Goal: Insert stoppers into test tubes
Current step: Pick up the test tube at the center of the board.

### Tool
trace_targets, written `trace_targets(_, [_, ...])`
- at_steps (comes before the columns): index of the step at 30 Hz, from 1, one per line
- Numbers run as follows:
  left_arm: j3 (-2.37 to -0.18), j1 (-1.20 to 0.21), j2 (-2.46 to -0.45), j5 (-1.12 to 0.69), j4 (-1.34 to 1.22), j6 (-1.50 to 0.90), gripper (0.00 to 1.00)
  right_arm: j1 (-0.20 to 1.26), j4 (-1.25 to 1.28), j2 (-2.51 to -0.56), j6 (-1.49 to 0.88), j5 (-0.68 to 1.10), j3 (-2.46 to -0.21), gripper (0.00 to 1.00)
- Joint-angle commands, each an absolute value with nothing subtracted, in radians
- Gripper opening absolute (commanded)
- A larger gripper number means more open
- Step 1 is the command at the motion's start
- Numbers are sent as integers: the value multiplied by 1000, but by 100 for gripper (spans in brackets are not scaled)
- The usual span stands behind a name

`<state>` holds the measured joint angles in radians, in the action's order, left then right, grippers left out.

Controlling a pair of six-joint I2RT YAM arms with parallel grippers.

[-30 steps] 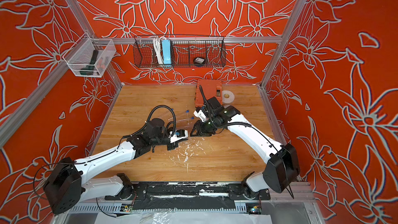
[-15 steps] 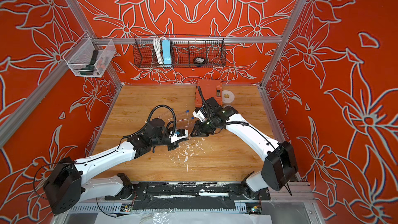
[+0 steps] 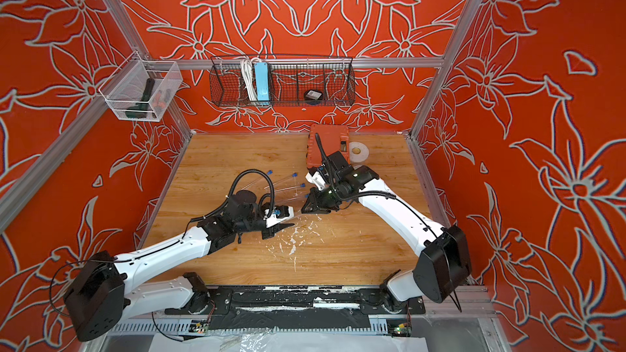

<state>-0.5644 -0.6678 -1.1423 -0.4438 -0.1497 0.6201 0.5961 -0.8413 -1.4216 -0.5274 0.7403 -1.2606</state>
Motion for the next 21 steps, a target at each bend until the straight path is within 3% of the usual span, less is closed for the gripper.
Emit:
trace_targets(1, [-509, -671, -1069, -475, -258, 610, 39, 574, -891, -1373, -521, 796, -1259, 11])
trace_targets(9, [-360, -672, -924, -551, -526, 527, 44, 568, -940, -1373, -507, 835, -1293, 11])
trace_targets(21, [-400, -672, -980, -460, -438, 538, 46, 575, -916, -1397, -515, 921, -1329, 11])
